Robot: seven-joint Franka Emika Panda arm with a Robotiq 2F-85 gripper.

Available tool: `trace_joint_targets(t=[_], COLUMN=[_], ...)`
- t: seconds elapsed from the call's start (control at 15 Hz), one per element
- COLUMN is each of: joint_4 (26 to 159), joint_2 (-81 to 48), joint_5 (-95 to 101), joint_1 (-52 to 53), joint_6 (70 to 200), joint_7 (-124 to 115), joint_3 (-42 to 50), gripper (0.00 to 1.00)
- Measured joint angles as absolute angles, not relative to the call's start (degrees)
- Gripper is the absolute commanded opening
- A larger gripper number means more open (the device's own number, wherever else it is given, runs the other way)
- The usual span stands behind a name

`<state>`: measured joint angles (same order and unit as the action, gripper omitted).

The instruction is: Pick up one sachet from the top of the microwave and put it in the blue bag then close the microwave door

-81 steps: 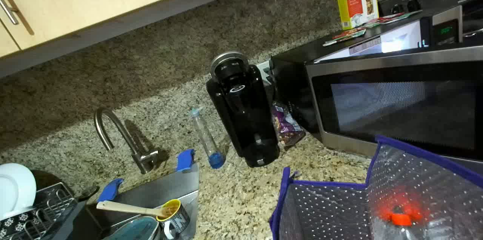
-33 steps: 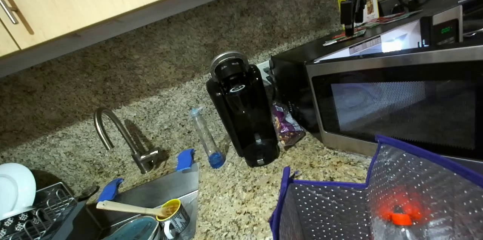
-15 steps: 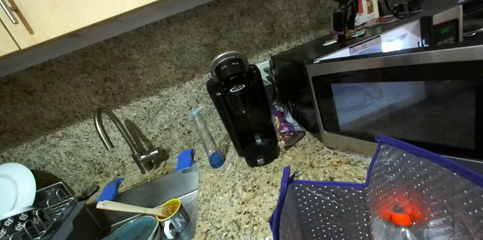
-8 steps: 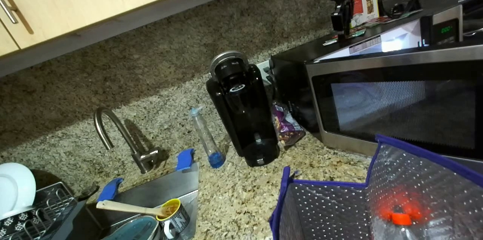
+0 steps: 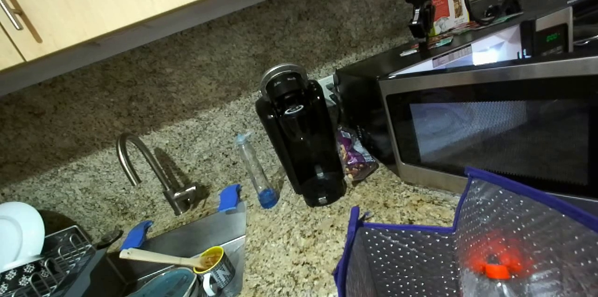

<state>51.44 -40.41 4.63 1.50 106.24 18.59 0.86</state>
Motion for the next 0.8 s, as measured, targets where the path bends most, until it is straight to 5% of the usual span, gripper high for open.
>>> trace_joint_targets(t=[0.8], joint_4=[47.41], joint_2=[-41.34], joint_5=[4.37], joint_1=[0.92], joint_6=[105.80], joint_7=[18.94], joint_3=[0.71], gripper=[0.99])
